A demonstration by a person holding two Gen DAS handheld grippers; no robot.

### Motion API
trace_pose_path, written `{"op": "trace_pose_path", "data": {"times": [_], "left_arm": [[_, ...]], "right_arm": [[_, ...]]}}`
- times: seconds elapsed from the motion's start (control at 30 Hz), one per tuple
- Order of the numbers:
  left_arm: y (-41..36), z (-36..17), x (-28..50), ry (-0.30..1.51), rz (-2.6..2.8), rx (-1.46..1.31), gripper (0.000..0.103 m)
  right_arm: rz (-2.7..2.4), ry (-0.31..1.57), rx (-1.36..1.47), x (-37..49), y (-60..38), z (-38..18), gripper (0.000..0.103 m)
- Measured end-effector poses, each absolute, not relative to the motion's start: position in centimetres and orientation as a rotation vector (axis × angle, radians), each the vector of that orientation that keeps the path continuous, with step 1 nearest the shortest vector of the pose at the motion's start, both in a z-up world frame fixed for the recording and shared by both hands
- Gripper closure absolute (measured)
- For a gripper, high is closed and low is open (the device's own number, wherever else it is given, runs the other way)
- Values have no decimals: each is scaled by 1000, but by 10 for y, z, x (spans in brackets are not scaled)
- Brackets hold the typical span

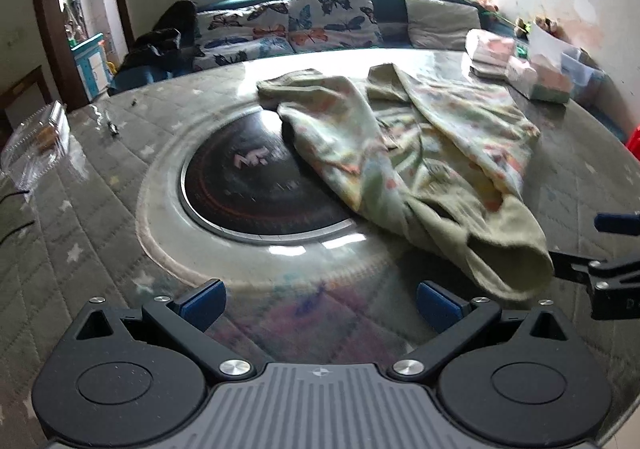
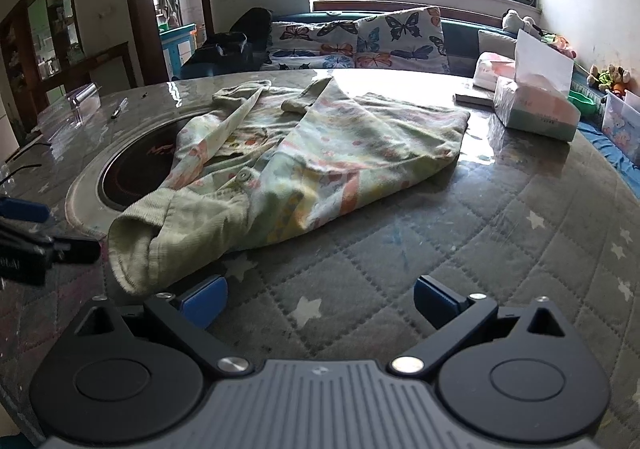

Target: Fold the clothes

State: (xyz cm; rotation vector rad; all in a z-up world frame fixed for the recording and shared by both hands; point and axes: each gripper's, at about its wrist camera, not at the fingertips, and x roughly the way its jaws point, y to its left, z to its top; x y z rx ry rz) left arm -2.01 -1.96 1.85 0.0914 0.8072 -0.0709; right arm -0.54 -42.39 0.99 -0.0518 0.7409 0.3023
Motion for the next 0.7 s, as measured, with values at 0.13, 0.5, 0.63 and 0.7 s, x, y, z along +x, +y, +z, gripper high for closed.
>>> {"op": "trace_pose_path", "data": {"times": [0.13,0.5,0.63,0.7], "left_arm": [[-16,29,-8,777,-50,95,0],[-35,42,43,716,-99,137,1],[-43,39,65,712,-119,140,2],[-46,36,77,718,-125,134,8]], "right_arm": [[303,724,-59,5,-429,19,7],[327,706,-93,65,-432,38,22],[330,715,-90,100,-428,41,31],[338,717,-88,118,-424,43,33]]}}
